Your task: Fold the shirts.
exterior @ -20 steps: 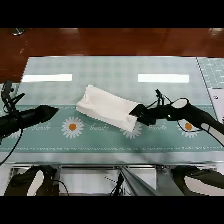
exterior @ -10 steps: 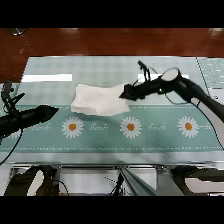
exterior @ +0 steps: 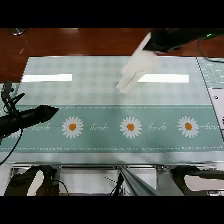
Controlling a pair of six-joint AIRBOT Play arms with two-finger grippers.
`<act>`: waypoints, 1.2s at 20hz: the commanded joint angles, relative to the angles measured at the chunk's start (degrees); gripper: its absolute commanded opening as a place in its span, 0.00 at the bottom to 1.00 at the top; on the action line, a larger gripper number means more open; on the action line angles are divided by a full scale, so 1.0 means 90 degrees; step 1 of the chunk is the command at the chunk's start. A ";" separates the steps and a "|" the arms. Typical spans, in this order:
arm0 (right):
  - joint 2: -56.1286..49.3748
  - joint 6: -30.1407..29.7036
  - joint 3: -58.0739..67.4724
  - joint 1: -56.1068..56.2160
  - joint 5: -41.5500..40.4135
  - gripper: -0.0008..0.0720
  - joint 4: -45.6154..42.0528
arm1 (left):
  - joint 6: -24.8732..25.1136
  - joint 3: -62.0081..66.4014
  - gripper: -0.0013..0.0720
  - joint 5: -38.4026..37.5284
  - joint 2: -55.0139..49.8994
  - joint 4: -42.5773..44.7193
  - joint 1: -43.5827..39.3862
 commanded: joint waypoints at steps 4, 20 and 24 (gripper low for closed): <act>0.0578 0.0571 0.0760 -0.1957 0.1389 0.04 -0.0146 | 0.0000 -0.0002 0.04 -0.0002 0.0000 0.0000 0.0002; 0.3616 0.0602 -0.3228 -0.6618 0.2948 0.04 -0.1792 | 0.0000 -0.0002 0.04 0.0068 0.0000 -0.0002 0.0002; 0.4864 0.0906 -0.4648 -0.7475 0.2946 0.04 -0.3699 | -0.0002 -0.0002 0.04 0.0114 0.0000 -0.0002 0.0002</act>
